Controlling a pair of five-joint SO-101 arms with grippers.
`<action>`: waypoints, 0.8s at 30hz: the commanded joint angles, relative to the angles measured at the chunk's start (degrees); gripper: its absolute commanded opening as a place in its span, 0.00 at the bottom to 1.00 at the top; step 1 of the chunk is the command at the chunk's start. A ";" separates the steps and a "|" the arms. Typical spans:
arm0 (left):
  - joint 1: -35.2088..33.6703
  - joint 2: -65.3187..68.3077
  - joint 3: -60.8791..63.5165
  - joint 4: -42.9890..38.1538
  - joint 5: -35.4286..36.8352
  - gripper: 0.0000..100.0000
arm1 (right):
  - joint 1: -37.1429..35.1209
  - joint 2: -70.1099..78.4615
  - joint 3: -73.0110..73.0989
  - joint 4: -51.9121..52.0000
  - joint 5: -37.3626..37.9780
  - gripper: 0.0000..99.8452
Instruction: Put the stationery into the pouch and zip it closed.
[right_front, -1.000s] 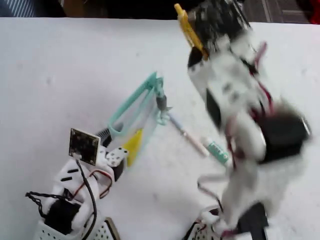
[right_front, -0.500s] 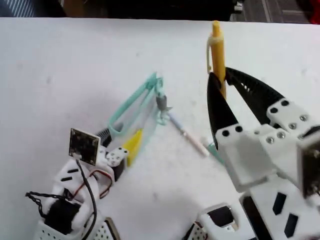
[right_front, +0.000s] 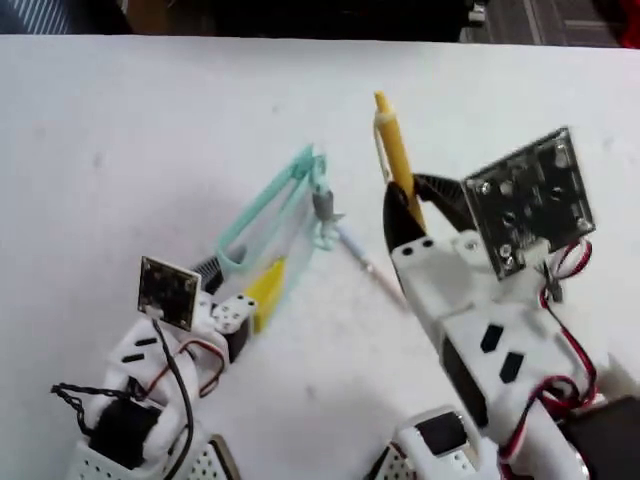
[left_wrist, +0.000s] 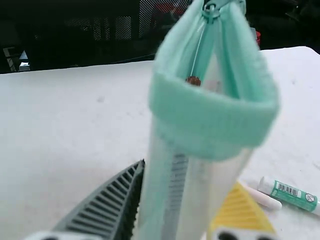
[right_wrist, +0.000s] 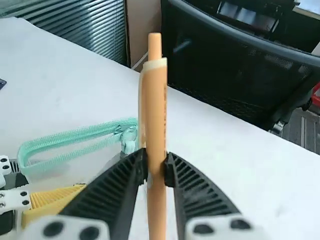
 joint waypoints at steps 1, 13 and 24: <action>1.10 0.22 -0.26 -1.76 -0.44 0.20 | -0.48 -3.91 4.13 -5.76 -0.44 0.02; 5.23 0.22 0.00 -0.62 -0.26 0.24 | -14.55 -6.55 20.66 -35.03 -12.13 0.02; 5.14 0.22 0.00 -0.97 -0.53 0.24 | -14.90 -6.55 34.11 -45.85 -12.48 0.02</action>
